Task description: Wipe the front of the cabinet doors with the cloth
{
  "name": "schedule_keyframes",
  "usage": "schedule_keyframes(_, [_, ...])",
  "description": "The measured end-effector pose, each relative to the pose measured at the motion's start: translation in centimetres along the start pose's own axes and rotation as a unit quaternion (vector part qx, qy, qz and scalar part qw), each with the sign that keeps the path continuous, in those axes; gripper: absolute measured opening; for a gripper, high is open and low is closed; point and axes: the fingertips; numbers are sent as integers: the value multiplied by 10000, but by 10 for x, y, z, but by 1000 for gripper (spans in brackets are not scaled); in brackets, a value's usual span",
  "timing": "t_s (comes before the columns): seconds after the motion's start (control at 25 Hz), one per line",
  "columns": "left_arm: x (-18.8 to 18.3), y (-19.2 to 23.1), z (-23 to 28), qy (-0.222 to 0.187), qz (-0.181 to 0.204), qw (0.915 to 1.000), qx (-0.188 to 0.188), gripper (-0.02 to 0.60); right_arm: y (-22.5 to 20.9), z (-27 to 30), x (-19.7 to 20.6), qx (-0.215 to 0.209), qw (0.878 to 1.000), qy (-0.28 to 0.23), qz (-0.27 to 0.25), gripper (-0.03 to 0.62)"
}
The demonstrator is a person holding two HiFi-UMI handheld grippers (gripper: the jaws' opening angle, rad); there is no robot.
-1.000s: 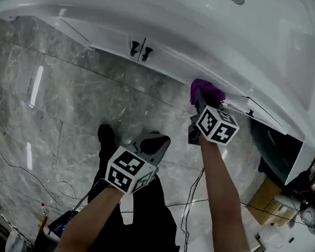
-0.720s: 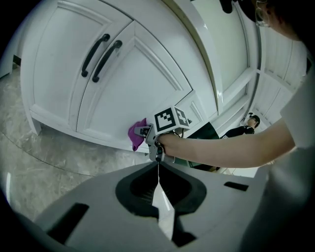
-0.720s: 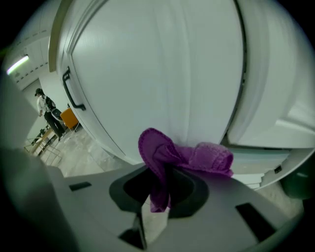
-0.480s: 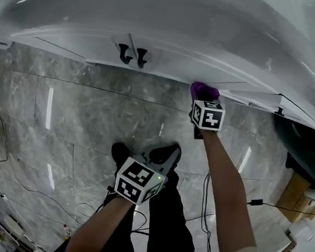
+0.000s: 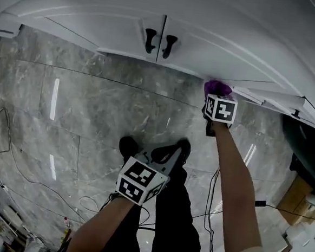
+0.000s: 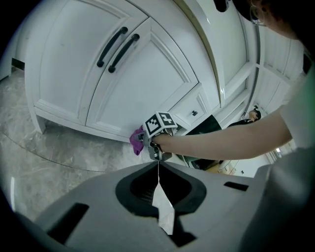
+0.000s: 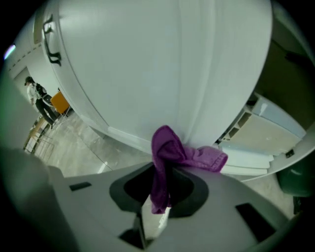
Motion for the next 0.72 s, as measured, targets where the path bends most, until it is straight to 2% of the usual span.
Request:
schedule_keyframes(0.12, [-18, -2, -13, -197, -94, 9998, -31, 23, 33, -57, -13, -494, 9978, -438, -74, 69])
schedule_keyframes(0.2, [-31, -3, -22, -310, -132, 9994, -43, 23, 56, -117, -37, -754, 9919, -990, -245, 69])
schedule_keyframes(0.32, [-44, -2, -34, -347, -116, 9993, -76, 23, 88, -218, -95, -1095, 9713, -2093, -288, 69])
schedule_keyframes(0.44, [-52, -1, -43, -356, -115, 9993, -93, 23, 99, -294, -150, -1200, 9457, -3022, 30, 70])
schedule_keyframes(0.52, [-57, -1, -46, -375, -105, 9992, -100, 23, 104, -320, -174, -1180, 9331, -3394, 130, 69])
schedule_keyframes(0.6, [-60, -1, -48, -385, -81, 9992, -91, 23, 111, -332, -189, -1108, 9247, -3641, 10, 70])
schedule_keyframes(0.72, [-62, -1, -50, -382, -17, 9992, -75, 23, 115, -324, -202, -939, 9215, -3756, -292, 69])
Point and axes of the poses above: the fingertips, and each gripper's own axes: z forward along the fingers, y to its left, x out of its underside, and after that the axes turned 2 degrees about z, right-handed
